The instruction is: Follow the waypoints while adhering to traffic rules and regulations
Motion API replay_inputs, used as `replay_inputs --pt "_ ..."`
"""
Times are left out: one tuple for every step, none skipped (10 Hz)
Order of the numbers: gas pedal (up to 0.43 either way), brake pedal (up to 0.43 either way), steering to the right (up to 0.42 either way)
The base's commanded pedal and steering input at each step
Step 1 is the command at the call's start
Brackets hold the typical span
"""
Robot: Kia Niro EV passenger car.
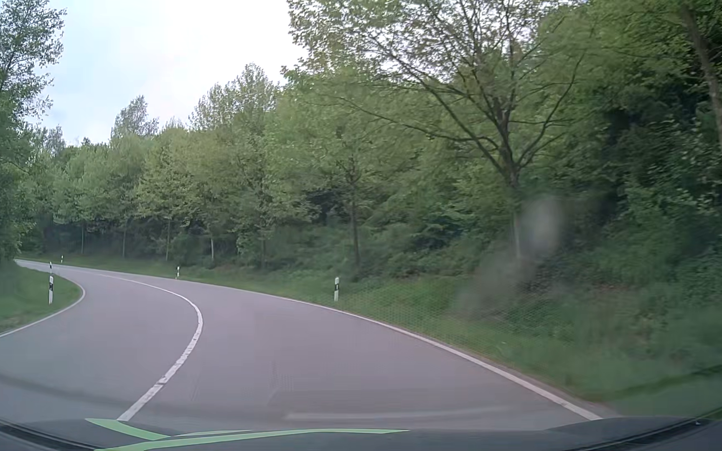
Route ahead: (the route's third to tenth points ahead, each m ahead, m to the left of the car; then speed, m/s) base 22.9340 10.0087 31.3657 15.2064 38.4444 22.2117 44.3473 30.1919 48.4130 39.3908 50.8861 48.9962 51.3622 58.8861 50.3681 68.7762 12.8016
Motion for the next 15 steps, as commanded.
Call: replay_inputs --pt "0.260 0.000 -0.092" --pt "0.260 0.000 -0.091" --pt "0.260 0.000 -0.091" --pt "0.260 0.000 -0.093" --pt "0.260 0.000 -0.097" --pt "0.260 0.000 -0.104" --pt "0.260 0.000 -0.107" --pt "0.260 0.000 -0.107" --pt "0.260 0.000 -0.107" --pt "0.248 0.000 -0.107" --pt "0.248 0.000 -0.107" --pt "0.248 0.000 -0.107" --pt "0.240 0.000 -0.108" --pt "0.228 0.000 -0.107" --pt "0.228 0.000 -0.107"
